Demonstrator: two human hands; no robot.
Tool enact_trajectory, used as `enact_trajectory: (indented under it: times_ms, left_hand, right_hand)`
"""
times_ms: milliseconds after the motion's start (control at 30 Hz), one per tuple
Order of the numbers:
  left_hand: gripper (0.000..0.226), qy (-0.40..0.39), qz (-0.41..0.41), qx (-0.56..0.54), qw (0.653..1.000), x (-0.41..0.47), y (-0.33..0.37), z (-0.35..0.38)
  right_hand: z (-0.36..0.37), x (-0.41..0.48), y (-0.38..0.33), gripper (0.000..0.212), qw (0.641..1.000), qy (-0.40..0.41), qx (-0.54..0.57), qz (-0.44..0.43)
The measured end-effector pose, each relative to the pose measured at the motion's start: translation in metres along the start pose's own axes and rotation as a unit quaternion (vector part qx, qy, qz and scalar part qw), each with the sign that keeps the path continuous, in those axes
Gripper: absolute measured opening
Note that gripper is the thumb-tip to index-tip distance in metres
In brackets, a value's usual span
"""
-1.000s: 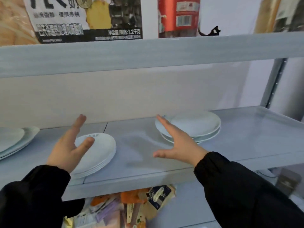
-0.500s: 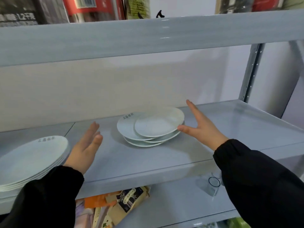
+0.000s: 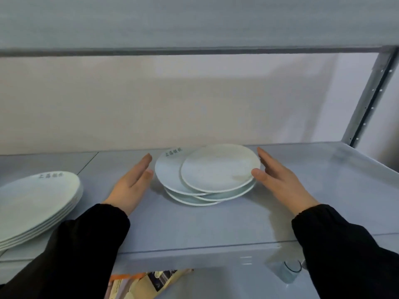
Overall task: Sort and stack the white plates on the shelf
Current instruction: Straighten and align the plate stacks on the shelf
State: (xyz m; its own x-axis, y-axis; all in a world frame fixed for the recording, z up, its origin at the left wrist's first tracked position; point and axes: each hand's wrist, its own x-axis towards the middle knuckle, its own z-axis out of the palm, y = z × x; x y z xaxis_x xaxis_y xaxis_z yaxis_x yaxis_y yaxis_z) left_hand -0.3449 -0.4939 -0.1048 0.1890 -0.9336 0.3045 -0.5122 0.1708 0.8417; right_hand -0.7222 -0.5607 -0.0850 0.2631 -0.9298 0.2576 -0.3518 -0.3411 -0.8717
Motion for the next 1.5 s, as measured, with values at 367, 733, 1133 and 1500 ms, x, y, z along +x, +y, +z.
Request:
enact_trajectory:
  times_ms: [367, 733, 1133, 1500]
  left_hand:
    - [0.054, -0.078, 0.02, 0.095, 0.992, 0.001, 0.0, 0.006]
    - [0.106, -0.123, 0.026, 0.081, 0.989, -0.005, 0.01, 0.01]
    - [0.074, -0.102, 0.029, 0.097, 0.99, -0.004, 0.007, 0.009]
    - [0.072, -0.124, 0.051, 0.112, 0.985, -0.007, 0.012, 0.011]
  right_hand:
    - [0.014, -0.005, -0.014, 0.031, 0.995, -0.044, -0.067, -0.05]
    - [0.036, 0.005, -0.005, 0.103, 0.973, -0.15, -0.174, -0.038]
    - [0.035, 0.004, -0.003, 0.083, 0.979, -0.124, -0.155, -0.038]
    - [0.034, 0.006, -0.002, 0.088, 0.982, -0.126, -0.139, -0.029]
